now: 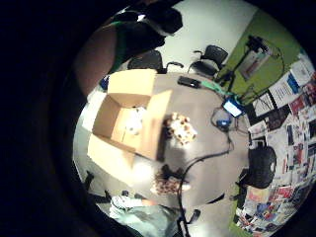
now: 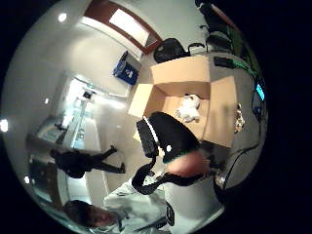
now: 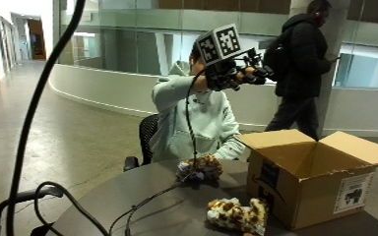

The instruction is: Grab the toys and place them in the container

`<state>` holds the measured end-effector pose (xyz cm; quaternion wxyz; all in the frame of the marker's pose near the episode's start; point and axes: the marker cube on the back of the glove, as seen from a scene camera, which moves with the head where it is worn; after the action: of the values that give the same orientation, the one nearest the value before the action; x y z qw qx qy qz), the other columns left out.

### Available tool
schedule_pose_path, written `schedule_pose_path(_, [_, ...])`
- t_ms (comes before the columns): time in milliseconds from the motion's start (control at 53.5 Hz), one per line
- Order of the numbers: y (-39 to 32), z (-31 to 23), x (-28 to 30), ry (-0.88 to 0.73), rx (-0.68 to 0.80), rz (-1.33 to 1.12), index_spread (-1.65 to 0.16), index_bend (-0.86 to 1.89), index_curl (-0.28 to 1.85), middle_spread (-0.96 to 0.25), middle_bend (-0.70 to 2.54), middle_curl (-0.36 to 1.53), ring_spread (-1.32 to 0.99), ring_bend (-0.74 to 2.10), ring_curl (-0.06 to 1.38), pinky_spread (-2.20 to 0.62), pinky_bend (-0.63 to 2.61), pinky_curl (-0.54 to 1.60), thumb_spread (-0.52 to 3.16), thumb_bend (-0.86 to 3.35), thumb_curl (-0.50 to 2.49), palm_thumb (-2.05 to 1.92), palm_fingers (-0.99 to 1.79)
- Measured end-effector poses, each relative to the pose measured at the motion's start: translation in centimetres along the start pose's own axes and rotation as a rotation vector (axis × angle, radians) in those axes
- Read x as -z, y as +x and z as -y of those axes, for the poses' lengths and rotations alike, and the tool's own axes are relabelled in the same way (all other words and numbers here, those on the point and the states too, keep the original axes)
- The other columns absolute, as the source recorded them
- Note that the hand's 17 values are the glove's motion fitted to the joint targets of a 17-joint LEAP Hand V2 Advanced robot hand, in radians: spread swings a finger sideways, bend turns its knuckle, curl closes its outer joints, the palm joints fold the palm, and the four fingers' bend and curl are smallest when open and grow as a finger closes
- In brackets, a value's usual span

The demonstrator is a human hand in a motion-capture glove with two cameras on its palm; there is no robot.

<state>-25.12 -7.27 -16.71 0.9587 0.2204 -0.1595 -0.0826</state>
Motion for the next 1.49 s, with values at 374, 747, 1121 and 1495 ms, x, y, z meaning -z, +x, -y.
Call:
schedule_pose_path(374, [14.4,-2.1,-2.7,-0.078,-0.147,-0.081,-0.27,0.17,0.52,0.0,0.19,0.39,-0.01,0.27,0.33,0.06,0.71,0.33,1.39,0.0,0.35,0.04,-0.01])
schedule_pose_path(747, [18.1,-0.7,-15.1,-0.235,-0.155,-0.162,-0.29,0.15,0.46,-0.02,0.19,0.39,-0.02,0.26,0.34,0.05,0.69,0.33,1.52,0.05,0.33,0.15,-0.04])
schedule_pose_path(1121, [19.8,-1.6,-23.6,-0.419,-0.153,-0.216,-0.26,-0.02,0.28,-0.05,0.17,0.37,-0.1,0.68,0.43,-0.01,0.86,0.37,1.48,0.07,0.34,0.27,0.18])
schedule_pose_path(1495, [21.8,-4.1,-21.8,-0.518,-0.177,-0.267,-0.26,0.05,0.08,-0.13,0.47,0.48,-0.28,1.21,0.56,-0.29,1.15,0.44,1.53,0.21,0.41,0.56,0.43])
